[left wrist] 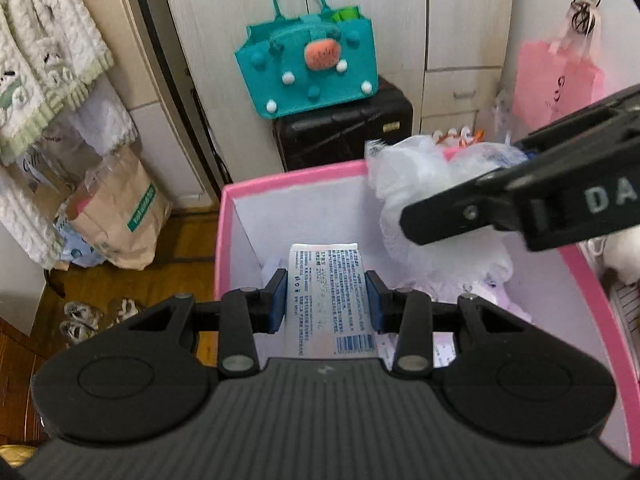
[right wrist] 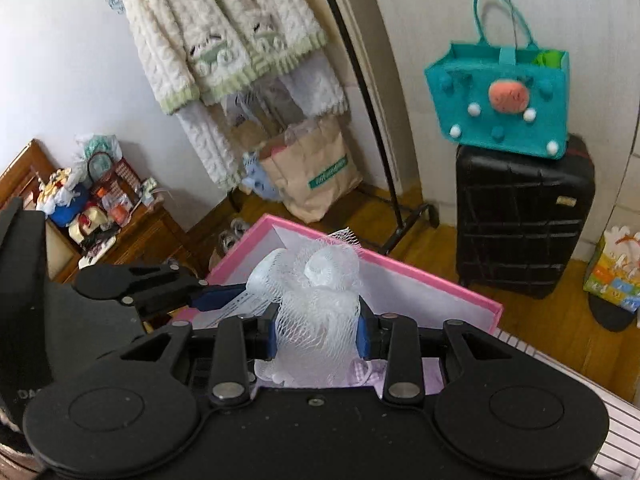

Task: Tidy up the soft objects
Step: 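Lower the bath puff into the box with the right tool while the left tool drops the white box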

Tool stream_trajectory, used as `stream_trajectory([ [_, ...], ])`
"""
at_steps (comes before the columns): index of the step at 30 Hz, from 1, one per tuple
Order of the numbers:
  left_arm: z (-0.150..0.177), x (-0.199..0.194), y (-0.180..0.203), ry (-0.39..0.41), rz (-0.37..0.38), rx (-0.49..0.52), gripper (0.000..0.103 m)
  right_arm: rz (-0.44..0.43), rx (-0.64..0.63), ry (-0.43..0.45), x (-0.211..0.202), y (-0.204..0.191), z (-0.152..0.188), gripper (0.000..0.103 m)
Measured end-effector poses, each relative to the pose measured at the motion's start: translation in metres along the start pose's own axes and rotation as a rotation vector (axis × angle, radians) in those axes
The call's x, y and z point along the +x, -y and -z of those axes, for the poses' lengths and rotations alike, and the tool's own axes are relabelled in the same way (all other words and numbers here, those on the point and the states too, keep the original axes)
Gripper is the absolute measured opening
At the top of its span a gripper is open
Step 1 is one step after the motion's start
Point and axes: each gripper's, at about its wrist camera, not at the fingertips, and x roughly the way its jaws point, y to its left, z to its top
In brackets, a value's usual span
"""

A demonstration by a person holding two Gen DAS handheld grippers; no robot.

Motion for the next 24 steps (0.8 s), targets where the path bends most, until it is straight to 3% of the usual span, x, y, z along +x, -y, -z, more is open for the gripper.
stream_trajectory([
  [10,-0.003,0.007,0.012,0.069,-0.09,0.076,0.041,0.007,0.035,-0.047,0.033,0.018,0.005,0.047],
  [16,0.005,-0.013,0.002,0.103,-0.045,0.045,0.041,-0.007,0.035,-0.032,0.027,0.012,0.008,0.061],
  [24,0.043,-0.057,-0.019,0.107,0.057,-0.075,0.043,-0.002,0.024,0.014,-0.009,-0.001,0.018,0.061],
])
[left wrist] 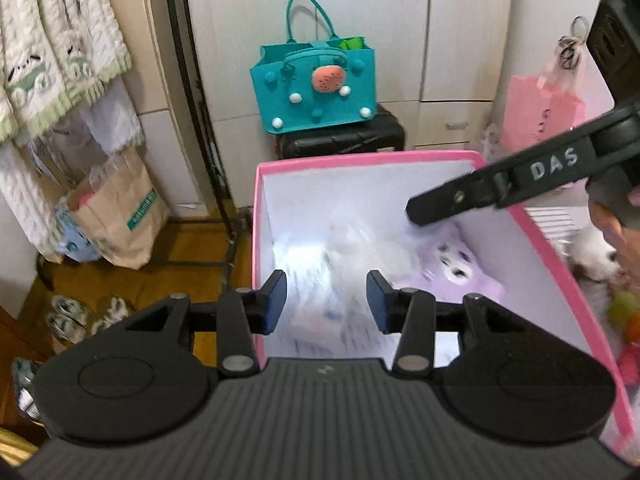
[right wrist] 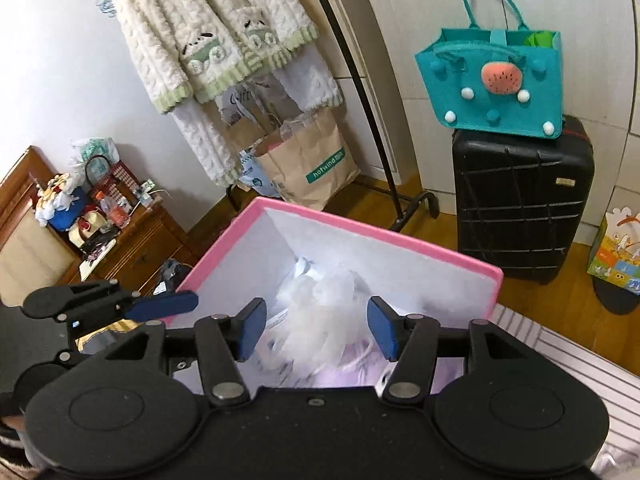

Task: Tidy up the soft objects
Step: 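Lower the bath puff into the box with the right tool while the left tool drops the white box, then move the right tool to the white wet-wipes pack and grasp it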

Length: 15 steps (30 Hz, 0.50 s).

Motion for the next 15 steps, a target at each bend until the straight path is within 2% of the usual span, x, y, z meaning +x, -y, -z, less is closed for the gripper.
stream_trajectory([
  [8,0.016,-0.048,0.012,-0.038,0.073,0.015,0.046,0.041,-0.086,0.033,-0.062,-0.037,0.031,0.061],
  [15,0.021,-0.097,0.033,-0.021,0.114,0.052,0.057,0.052,-0.174,0.095,-0.12,-0.071,0.057,0.061],
])
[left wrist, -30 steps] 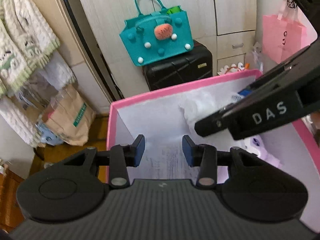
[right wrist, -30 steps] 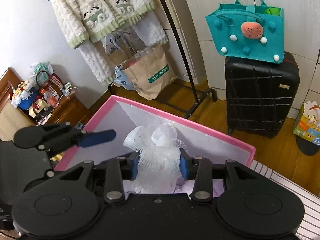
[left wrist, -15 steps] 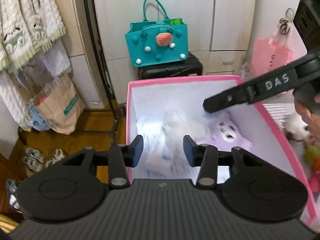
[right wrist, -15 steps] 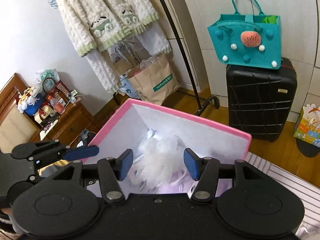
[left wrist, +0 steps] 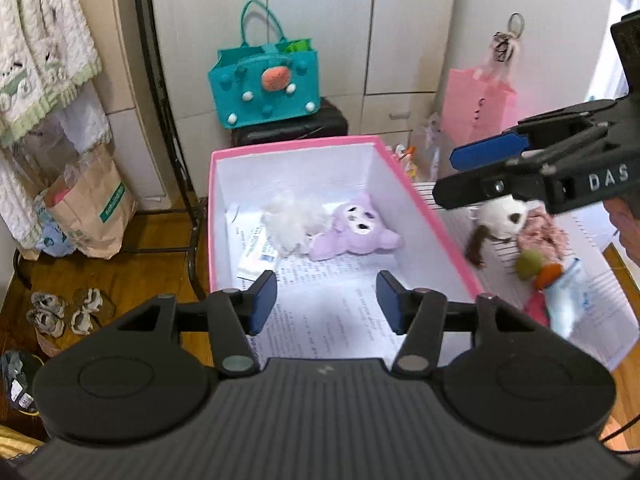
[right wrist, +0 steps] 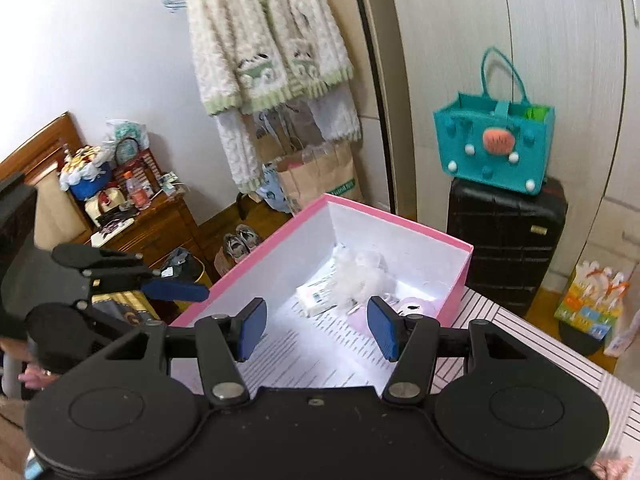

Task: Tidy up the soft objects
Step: 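Move the right tool to the white wet-wipes pack and grasp it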

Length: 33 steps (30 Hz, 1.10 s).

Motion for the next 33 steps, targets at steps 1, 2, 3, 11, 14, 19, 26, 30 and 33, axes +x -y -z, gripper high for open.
stream_trajectory([
  [1,0.002,-0.006,0.004,0.002,0.004,0.009,0.059,0.001,-0.012,0.005,-0.008,-0.005,0.003,0.061],
  [2,0.003,-0.011,0.008,0.003,0.009,0.015,0.06,0.004,-0.022,0.009,-0.015,-0.011,0.007,0.061],
  [3,0.005,-0.018,0.013,0.002,0.014,0.018,0.062,0.006,-0.033,0.013,-0.022,-0.015,0.01,0.062],
  [11,0.022,-0.058,0.041,-0.009,0.028,0.068,0.078,0.006,-0.076,0.038,-0.07,-0.044,0.035,0.069],
  [14,0.03,-0.072,0.054,0.011,0.014,0.105,0.083,0.016,-0.09,0.057,-0.086,-0.053,0.046,0.072],
  [19,0.043,-0.088,0.071,0.056,0.04,0.129,0.093,0.042,-0.115,0.082,-0.108,-0.066,0.067,0.084],
  [26,0.059,-0.09,0.093,0.05,0.072,0.187,0.096,0.07,-0.162,0.11,-0.136,-0.084,0.104,0.09],
  [30,0.068,-0.091,0.104,0.046,0.098,0.198,0.096,0.093,-0.158,0.132,-0.149,-0.086,0.128,0.092],
  [33,0.075,-0.089,0.11,0.047,0.122,0.205,0.096,0.113,-0.134,0.136,-0.154,-0.081,0.146,0.092],
])
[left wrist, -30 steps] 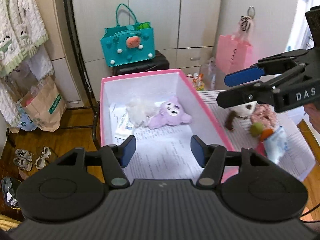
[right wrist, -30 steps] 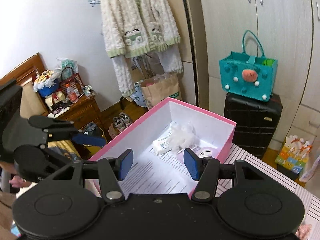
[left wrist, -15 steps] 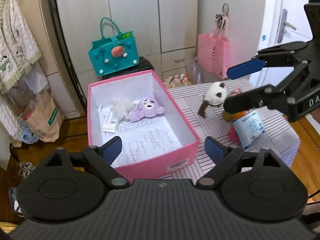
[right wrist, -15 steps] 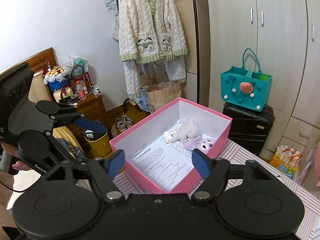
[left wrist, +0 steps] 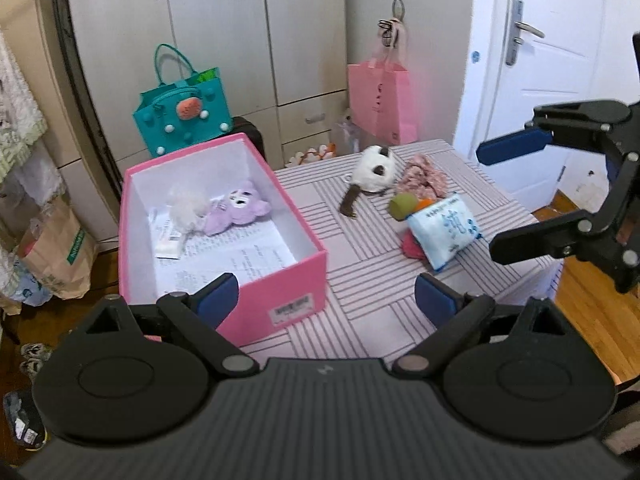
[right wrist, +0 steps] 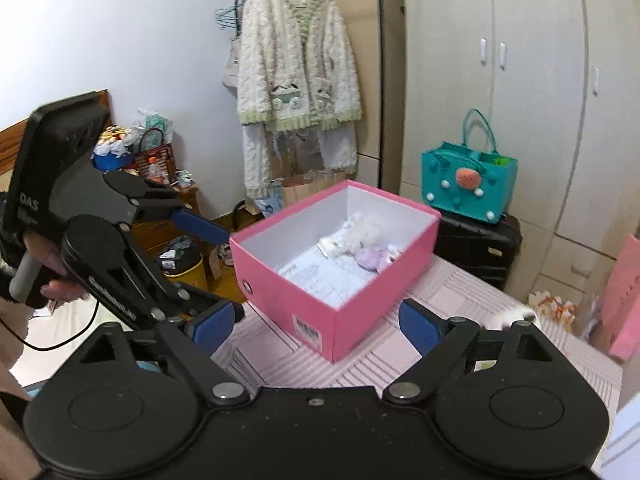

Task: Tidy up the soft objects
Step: 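Move the right tool to the white wet-wipes pack and grasp it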

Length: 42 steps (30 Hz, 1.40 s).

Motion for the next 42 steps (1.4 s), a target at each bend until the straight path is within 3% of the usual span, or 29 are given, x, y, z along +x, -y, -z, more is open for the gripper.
stream_trajectory([
  [10,0.018,0.025,0.02,-0.014,0.089,0.013,0.096,0.063,0.081,-0.004,-0.006,0.032,0.061,0.092],
  [15,0.021,0.041,0.03,-0.009,0.137,0.027,0.092,0.118,0.065,0.136,-0.008,0.051,0.099,0.092],
  [19,0.02,0.055,0.038,-0.017,0.167,0.036,0.092,0.224,-0.025,0.121,0.001,0.057,0.117,0.092],
  [24,0.018,0.076,0.051,-0.008,0.17,0.047,0.092,0.212,-0.012,0.102,0.007,0.074,0.133,0.092],
  [30,0.015,0.105,0.067,0.021,0.165,0.059,0.092,0.215,0.11,0.049,0.015,0.107,0.148,0.092],
  [36,0.011,0.135,0.078,0.067,0.171,0.029,0.091,0.193,0.305,0.065,0.02,0.153,0.167,0.09],
  [42,0.015,0.167,0.082,0.079,0.187,-0.056,0.081,0.204,0.377,0.055,0.035,0.174,0.177,0.084],
])
